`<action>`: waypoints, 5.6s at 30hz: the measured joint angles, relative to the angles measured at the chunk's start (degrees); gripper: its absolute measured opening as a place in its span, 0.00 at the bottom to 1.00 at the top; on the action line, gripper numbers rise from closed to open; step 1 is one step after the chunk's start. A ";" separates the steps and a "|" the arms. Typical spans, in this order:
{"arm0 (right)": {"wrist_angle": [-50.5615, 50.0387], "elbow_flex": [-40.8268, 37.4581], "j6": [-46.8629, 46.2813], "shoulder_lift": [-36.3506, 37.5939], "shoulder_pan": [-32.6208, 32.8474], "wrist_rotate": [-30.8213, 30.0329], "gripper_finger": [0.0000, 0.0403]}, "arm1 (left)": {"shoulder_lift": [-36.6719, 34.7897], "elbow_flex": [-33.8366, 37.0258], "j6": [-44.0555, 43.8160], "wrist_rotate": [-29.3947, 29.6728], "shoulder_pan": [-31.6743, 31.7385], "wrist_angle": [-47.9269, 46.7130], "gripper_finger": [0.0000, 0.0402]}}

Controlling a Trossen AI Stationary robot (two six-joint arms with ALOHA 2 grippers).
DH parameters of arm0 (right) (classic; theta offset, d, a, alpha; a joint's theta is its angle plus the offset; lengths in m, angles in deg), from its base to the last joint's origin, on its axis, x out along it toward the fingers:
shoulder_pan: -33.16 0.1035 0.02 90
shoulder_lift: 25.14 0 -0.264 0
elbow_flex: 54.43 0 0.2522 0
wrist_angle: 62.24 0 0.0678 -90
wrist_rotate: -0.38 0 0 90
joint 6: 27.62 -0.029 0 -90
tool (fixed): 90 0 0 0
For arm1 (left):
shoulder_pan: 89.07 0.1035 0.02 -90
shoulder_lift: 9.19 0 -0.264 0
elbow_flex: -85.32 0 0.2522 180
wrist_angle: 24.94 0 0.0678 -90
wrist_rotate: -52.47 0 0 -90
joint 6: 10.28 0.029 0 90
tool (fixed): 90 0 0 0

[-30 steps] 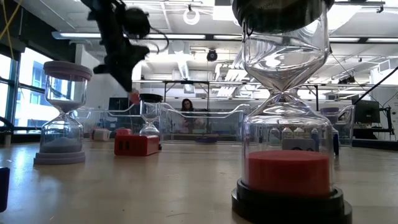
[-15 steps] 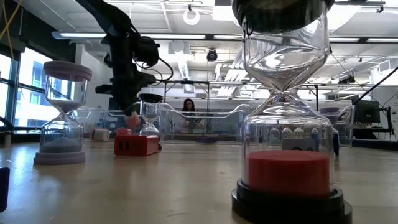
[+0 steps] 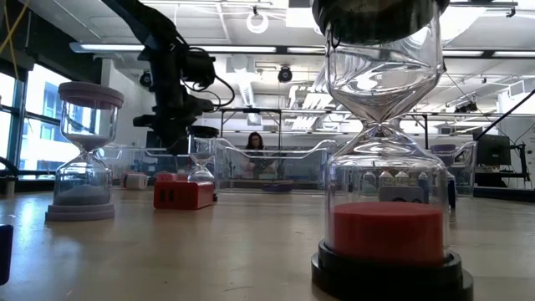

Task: Pick & Place Office items
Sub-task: Put the pink charger adapter into the left transparent bin, then put the light blue digital clock into the middle transparent bin

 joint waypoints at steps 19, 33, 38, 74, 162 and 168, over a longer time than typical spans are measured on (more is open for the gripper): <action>-0.01 0.00 0.02 0.00 0.00 0.04 0.76 | -0.15 -10.68 9.11 -3.97 -0.15 -13.43 0.32; -0.09 0.00 0.33 0.00 0.02 2.97 0.76 | -7.22 -14.14 14.19 -20.28 -10.96 -42.71 0.32; -0.14 0.00 0.62 0.00 0.00 2.91 0.76 | -10.55 -14.10 3.81 -17.24 -16.90 -42.58 0.32; -0.50 0.00 11.77 3.10 6.47 6.78 0.76 | -11.78 -14.10 -16.83 -3.73 -48.88 -42.36 0.81; -19.13 -0.04 -74.95 -28.79 43.39 29.44 0.76 | -11.76 -14.10 -22.68 18.11 -75.10 -34.99 0.81; -19.11 -0.04 -75.40 -28.79 43.41 29.60 0.77 | -11.76 -14.10 -22.05 18.45 -75.10 -34.99 0.81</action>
